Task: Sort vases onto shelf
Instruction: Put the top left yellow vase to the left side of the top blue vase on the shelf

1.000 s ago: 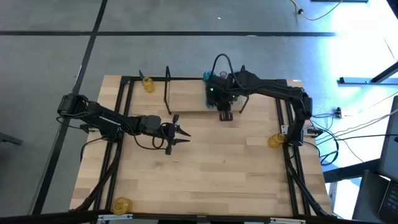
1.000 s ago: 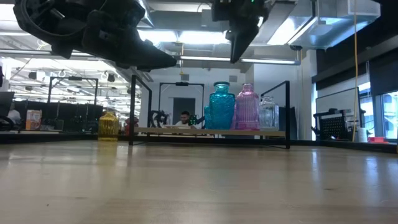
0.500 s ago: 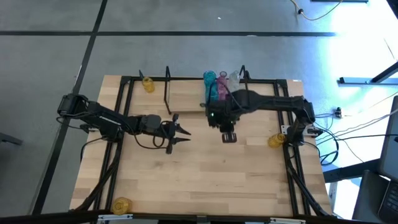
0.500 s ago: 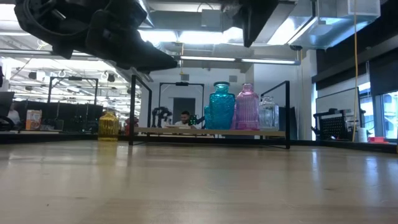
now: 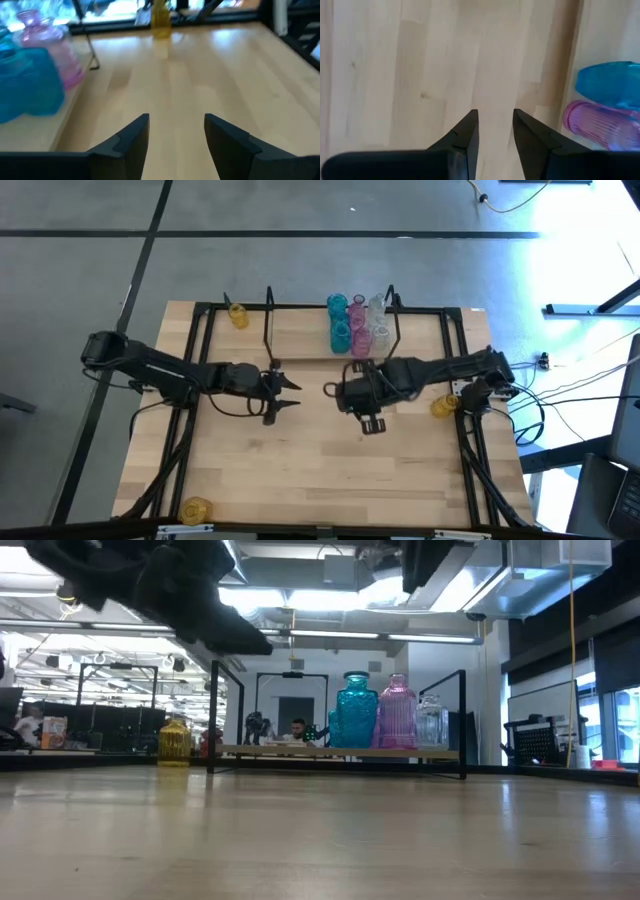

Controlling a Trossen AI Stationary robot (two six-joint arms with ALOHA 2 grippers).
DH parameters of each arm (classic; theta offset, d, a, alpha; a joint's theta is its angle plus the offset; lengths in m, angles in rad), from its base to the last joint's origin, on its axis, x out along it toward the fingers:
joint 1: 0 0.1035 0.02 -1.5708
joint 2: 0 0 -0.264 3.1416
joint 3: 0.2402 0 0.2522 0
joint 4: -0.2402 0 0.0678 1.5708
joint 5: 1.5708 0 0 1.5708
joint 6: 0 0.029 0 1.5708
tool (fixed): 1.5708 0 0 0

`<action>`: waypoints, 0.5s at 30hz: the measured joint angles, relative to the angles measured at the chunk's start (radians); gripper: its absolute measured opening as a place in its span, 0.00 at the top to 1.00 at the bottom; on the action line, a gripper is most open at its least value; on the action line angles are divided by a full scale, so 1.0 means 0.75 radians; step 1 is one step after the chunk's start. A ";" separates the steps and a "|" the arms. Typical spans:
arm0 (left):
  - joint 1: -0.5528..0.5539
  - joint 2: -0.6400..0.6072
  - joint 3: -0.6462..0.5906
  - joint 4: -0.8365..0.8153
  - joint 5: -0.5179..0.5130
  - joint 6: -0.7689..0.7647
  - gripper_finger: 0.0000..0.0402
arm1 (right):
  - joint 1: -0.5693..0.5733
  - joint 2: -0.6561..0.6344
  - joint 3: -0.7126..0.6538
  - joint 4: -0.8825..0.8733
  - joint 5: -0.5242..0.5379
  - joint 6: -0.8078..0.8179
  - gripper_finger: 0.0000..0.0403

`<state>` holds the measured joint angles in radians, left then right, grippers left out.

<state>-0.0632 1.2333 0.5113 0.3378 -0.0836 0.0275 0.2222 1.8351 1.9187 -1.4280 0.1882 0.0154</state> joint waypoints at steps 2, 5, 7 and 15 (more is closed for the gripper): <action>-0.007 -0.056 0.055 -0.183 -0.040 -0.008 0.54 | 0.032 -0.038 -0.072 0.028 0.051 0.024 0.74; -0.014 -0.135 0.140 -0.453 -0.097 -0.044 0.54 | 0.062 -0.132 -0.252 0.127 0.115 0.087 0.74; -0.013 -0.183 0.199 -0.626 -0.152 -0.066 0.54 | 0.077 -0.220 -0.403 0.210 0.147 0.143 0.74; -0.009 -0.316 0.397 -1.178 -0.419 -0.195 0.55 | 0.099 -0.561 -1.047 0.747 0.159 0.312 0.74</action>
<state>-0.0702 0.9963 0.8093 -0.5456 -0.3978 -0.1189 0.2962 1.4143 1.1331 -0.8678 0.3072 0.2495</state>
